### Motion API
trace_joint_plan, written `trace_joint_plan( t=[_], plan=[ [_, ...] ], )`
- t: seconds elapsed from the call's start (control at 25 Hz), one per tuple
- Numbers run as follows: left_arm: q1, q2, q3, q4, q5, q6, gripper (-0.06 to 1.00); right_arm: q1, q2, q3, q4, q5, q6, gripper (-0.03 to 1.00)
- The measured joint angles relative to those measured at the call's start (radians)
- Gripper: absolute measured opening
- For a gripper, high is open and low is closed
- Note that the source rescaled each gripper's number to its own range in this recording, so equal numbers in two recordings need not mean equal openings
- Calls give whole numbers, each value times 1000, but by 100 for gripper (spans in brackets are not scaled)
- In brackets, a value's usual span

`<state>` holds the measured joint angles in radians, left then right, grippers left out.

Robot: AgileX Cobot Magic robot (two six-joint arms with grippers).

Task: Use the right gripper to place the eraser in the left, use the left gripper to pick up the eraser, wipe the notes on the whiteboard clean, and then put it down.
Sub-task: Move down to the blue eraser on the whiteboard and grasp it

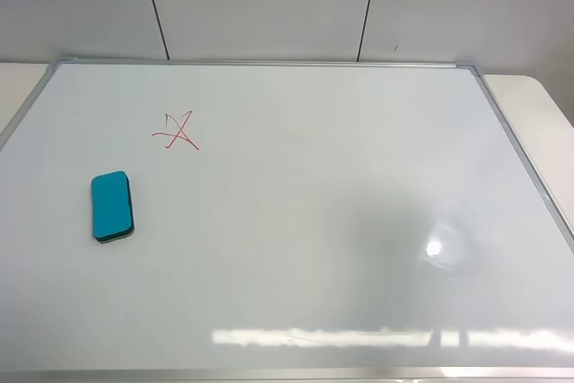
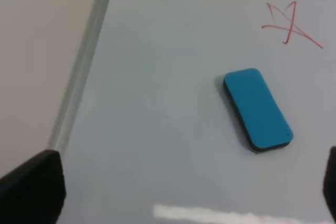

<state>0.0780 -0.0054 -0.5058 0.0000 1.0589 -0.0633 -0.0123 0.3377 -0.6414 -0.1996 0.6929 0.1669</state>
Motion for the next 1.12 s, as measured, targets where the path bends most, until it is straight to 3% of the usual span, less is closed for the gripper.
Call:
trace_joint_plan(
  t=[0.04, 0.12, 0.24, 0.52, 0.68, 0.84, 1.12],
  plan=[
    [0, 0, 0, 0, 0, 0, 100, 0, -34, 0, -3, 19, 0, 77],
    [0, 0, 0, 0, 0, 0, 100, -1, -92, 0, -3, 62, 0, 91],
    [0, 0, 0, 0, 0, 0, 100, -3, -175, 0, -3, 136, 0, 98],
    [0, 0, 0, 0, 0, 0, 100, -3, -306, 1, -22, 288, 0, 100],
    [0, 0, 0, 0, 0, 0, 100, -3, -341, 42, -20, 311, 0, 100],
    [0, 0, 0, 0, 0, 0, 100, -3, -341, 130, 48, 360, -22, 100],
    [0, 0, 0, 0, 0, 0, 100, -3, -341, 136, 60, 367, -36, 100]
  ],
)
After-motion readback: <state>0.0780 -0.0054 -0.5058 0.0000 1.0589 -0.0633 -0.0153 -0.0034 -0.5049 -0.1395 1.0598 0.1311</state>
